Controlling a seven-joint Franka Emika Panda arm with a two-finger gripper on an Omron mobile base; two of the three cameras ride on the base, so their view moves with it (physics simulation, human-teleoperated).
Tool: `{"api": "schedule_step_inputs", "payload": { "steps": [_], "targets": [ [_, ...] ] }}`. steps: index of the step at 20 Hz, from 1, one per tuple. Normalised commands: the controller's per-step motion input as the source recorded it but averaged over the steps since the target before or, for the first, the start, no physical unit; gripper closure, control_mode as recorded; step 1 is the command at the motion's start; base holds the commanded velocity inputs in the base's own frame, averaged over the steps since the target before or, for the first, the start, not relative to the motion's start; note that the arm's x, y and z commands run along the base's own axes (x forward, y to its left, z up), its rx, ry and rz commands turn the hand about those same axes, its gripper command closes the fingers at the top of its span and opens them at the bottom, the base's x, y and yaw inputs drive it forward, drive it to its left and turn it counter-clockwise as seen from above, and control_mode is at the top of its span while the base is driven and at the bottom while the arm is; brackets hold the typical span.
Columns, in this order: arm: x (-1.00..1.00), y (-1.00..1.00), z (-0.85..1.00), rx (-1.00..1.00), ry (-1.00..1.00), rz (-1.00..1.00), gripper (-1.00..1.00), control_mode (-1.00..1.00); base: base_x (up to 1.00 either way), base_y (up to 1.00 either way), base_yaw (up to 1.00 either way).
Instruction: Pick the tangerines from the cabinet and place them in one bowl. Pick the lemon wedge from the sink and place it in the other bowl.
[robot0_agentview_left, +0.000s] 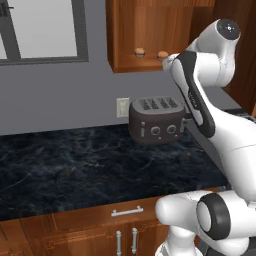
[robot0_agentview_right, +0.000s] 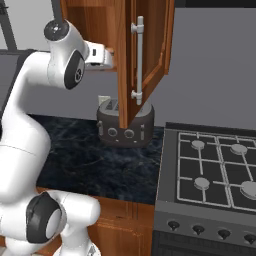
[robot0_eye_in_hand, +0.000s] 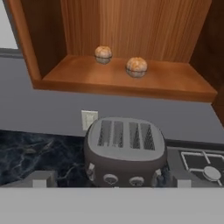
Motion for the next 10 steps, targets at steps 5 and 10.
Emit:
{"api": "schedule_step_inputs", "payload": {
  "steps": [5, 10],
  "targets": [
    [0.43, -0.07, 0.0, 0.0, 0.0, 0.0, -1.0, -1.0, 0.0, 0.0, 0.0],
    [0.47, -0.08, 0.0, 0.01, 0.0, 0.0, -1.0, -1.0, 0.0, 0.0, 0.0]
  ]
}}
